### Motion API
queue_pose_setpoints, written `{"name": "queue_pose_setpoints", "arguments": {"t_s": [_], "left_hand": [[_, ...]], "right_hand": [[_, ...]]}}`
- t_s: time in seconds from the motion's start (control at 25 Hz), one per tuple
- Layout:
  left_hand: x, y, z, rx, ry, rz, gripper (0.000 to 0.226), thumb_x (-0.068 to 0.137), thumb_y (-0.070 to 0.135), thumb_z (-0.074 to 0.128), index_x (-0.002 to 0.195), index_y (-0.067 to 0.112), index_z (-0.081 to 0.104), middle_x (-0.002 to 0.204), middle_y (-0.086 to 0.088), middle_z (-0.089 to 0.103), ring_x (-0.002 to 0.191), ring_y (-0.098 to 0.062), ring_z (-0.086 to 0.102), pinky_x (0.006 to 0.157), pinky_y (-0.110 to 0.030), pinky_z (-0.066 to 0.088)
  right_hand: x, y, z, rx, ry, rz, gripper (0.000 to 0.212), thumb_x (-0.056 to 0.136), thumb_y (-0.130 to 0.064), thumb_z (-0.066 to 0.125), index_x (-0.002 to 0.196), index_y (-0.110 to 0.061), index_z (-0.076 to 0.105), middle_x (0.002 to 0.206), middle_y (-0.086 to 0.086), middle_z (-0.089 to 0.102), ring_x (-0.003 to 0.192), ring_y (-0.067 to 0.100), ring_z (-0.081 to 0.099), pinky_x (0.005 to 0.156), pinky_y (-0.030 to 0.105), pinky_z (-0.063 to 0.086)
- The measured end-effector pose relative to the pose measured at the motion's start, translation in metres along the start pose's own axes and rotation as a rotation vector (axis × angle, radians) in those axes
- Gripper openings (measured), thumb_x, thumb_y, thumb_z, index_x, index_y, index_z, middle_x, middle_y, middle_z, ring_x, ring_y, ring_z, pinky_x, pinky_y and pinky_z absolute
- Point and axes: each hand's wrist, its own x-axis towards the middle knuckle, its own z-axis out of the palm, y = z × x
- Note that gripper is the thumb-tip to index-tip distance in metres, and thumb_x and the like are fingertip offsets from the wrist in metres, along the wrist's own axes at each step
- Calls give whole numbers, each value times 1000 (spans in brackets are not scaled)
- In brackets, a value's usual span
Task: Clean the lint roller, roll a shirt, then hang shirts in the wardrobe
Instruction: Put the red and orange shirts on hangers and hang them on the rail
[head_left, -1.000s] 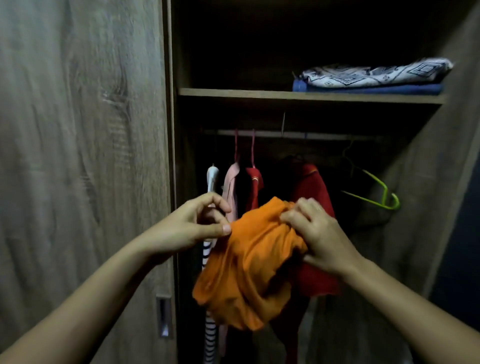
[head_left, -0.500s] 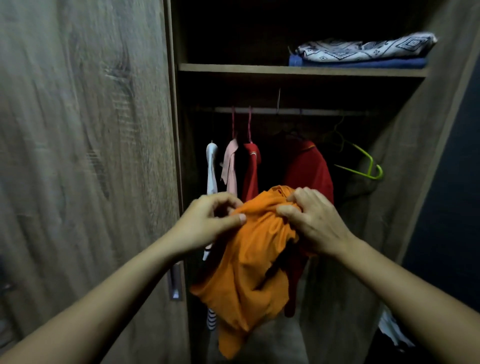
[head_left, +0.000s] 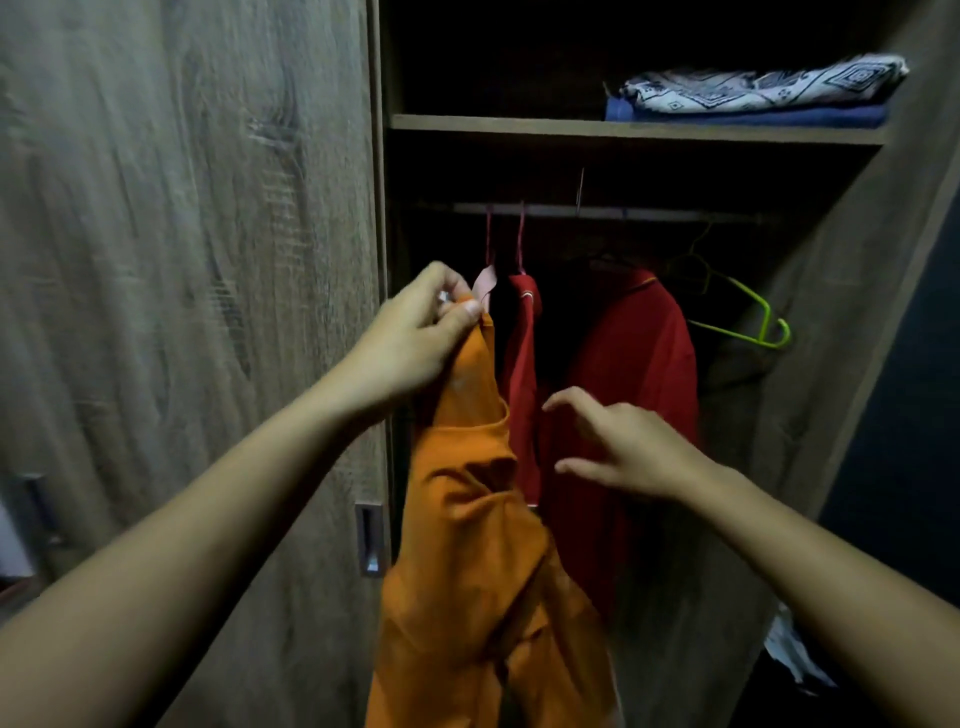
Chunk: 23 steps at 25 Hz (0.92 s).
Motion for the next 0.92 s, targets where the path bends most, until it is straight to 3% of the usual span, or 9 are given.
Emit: {"name": "queue_pose_setpoints", "arguments": {"t_s": [0.12, 0.2, 0.32, 0.4, 0.48, 0.56, 0.68, 0.8, 0.92], "left_hand": [[5, 3, -1, -173, 39, -143, 16, 95, 12, 49, 89, 26, 45, 58, 0, 41, 40, -5, 33, 40, -20, 27], [6, 9, 3, -194, 22, -170, 13, 95, 12, 49, 92, 25, 49, 61, -3, 45, 41, -5, 38, 43, -20, 31], [8, 19, 4, -138, -117, -45, 9, 94, 18, 50, 90, 26, 53, 69, -6, 47, 56, -7, 45, 59, -23, 35], [8, 27, 3, -131, -231, 34, 6, 92, 20, 51, 91, 25, 54, 79, -12, 47, 67, -18, 44, 61, -25, 37], [5, 33, 0, -133, -293, 55, 5, 92, 20, 53, 95, 22, 55, 84, -13, 49, 72, -21, 47, 64, -27, 41], [-1, 33, -11, -184, -331, 15, 12, 88, 16, 61, 98, 20, 57, 75, -10, 50, 64, -14, 50, 59, -20, 43], [-12, 19, -36, -56, -414, -10, 41, 72, 7, 75, 108, 18, 56, 72, -8, 54, 60, -12, 53, 52, -19, 46], [-19, -14, -45, 476, -295, -31, 50, 73, -5, 67, 110, 26, 55, 85, 4, 60, 69, -6, 57, 55, -16, 48], [-27, -53, -44, 642, -250, -91, 36, 75, -1, 63, 101, 24, 61, 92, 1, 64, 70, -3, 55, 56, -13, 43]], "right_hand": [[2, -3, -11, 211, 72, 84, 39, 75, -61, 59, 104, -36, 54, 67, -10, 53, 62, 3, 53, 60, 33, 48], [6, -13, -14, 333, 147, 105, 36, 78, -57, 58, 104, -32, 58, 78, -11, 57, 71, 2, 57, 68, 31, 50], [16, -31, -18, 621, 136, 181, 58, 82, -37, 66, 132, -25, 39, 126, -3, 51, 103, 6, 58, 90, 26, 48], [21, -41, -22, 912, 1, 171, 73, 82, -11, 67, 141, -18, 24, 134, 2, 43, 117, 3, 50, 95, 16, 43], [23, -50, -23, 1053, -100, 108, 63, 82, 7, 61, 137, -5, 32, 118, 2, 53, 103, -10, 55, 86, 7, 44], [25, -58, -21, 1097, -127, 100, 38, 85, 6, 58, 122, 2, 50, 100, 0, 61, 84, -7, 61, 78, 12, 50], [32, -56, -21, 977, -3, 145, 8, 83, 3, 62, 85, -4, 59, 71, -3, 54, 57, -7, 51, 57, 9, 43], [38, -48, -39, 814, 147, 180, 37, 68, 14, 53, 61, -18, 37, 57, -6, 32, 43, -3, 33, 44, 10, 27], [32, -42, -58, 680, 86, 113, 38, 60, 14, 51, 54, -23, 48, 56, -5, 36, 46, -1, 35, 48, 12, 29]]}}
